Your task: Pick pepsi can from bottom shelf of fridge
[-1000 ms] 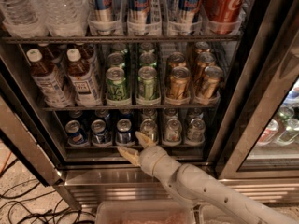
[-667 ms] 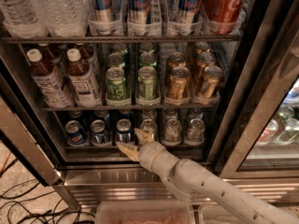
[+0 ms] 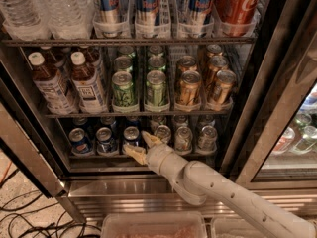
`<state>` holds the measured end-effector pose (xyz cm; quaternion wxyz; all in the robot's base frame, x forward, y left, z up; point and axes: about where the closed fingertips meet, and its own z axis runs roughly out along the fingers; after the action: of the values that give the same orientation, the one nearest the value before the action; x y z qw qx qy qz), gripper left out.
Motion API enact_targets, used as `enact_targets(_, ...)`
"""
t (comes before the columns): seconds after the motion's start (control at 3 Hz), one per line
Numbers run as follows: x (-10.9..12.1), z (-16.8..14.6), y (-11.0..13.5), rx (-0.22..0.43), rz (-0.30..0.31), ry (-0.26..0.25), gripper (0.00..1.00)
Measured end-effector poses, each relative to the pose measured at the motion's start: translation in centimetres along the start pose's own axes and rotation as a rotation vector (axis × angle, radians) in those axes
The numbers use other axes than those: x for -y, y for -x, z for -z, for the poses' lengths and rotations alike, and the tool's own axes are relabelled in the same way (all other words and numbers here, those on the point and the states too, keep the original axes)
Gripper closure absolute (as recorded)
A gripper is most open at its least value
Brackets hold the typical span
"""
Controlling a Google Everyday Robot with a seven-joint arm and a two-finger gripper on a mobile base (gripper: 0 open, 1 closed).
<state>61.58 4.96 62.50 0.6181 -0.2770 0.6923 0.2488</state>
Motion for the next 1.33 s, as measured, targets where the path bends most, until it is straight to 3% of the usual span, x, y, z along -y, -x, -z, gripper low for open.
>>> enact_targets(0.67, -0.5, -3.0, -0.3, -0.018, -0.012, 0.065, 0.36)
enact_targets(1.0, -2.6, -4.1, -1.1, -0.036, -0.019, 0.124, 0.39)
enact_targets(1.33, -2.7, -4.1, -1.1, -0.036, -0.019, 0.126, 0.58)
